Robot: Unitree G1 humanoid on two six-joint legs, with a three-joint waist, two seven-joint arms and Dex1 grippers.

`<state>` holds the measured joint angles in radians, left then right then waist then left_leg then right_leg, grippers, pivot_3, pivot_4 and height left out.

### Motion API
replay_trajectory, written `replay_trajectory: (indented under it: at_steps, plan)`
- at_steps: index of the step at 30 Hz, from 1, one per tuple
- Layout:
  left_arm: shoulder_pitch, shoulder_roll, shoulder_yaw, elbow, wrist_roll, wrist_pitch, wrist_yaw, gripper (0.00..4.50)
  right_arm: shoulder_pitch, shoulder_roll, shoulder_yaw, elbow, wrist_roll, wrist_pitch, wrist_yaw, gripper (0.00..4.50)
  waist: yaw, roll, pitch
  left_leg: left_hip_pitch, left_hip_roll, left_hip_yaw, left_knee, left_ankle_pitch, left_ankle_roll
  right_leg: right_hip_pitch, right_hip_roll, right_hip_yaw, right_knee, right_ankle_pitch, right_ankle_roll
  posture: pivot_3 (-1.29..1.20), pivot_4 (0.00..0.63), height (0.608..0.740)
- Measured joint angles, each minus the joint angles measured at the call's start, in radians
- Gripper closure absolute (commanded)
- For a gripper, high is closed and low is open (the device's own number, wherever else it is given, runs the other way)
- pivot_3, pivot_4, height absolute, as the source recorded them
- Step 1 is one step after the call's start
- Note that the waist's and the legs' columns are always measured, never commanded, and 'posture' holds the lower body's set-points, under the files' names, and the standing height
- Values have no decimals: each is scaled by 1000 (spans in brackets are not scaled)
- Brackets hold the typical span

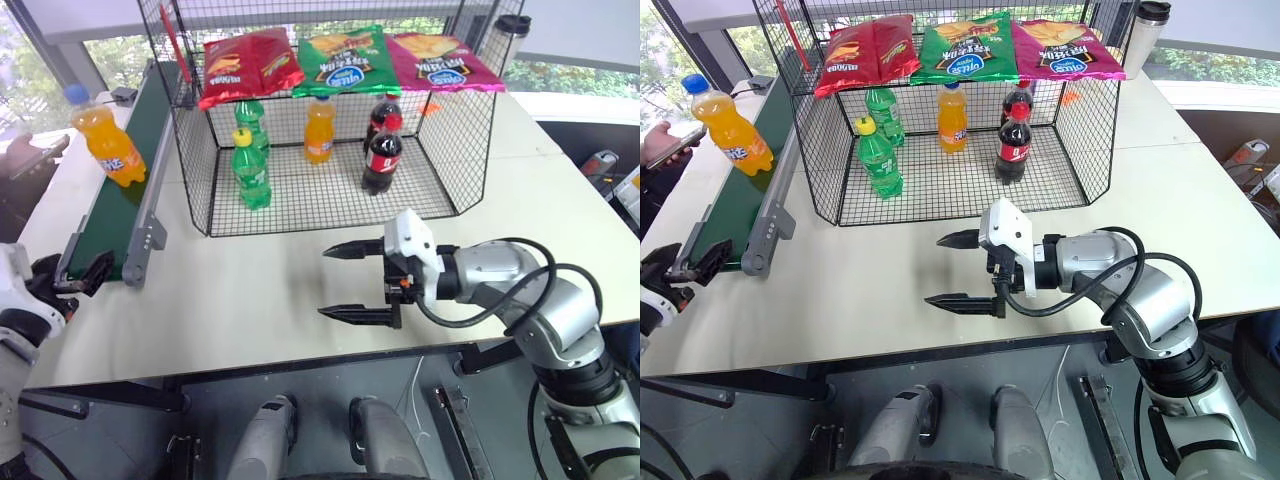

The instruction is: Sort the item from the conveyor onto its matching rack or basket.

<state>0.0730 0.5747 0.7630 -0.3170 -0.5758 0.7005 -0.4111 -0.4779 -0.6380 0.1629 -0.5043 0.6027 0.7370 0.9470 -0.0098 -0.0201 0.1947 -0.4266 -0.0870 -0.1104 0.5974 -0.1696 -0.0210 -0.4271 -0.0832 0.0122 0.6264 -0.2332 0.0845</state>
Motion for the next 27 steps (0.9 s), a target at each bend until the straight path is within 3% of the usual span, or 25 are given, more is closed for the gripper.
replay_trajectory:
  at_steps: [24,27]
  plan:
    - [-82,7,-100,43,32,-74,67,0,5,2,5,-23,10,20,-57,14,0,0,0,0,0,0,-1,0,0,0,0,0,-1,0,0,0,150,739]
    - [-80,-2,-125,45,38,-85,63,797,5,2,5,-23,10,21,-58,0,0,0,0,0,0,0,-1,0,0,0,0,0,-1,0,0,0,150,739]
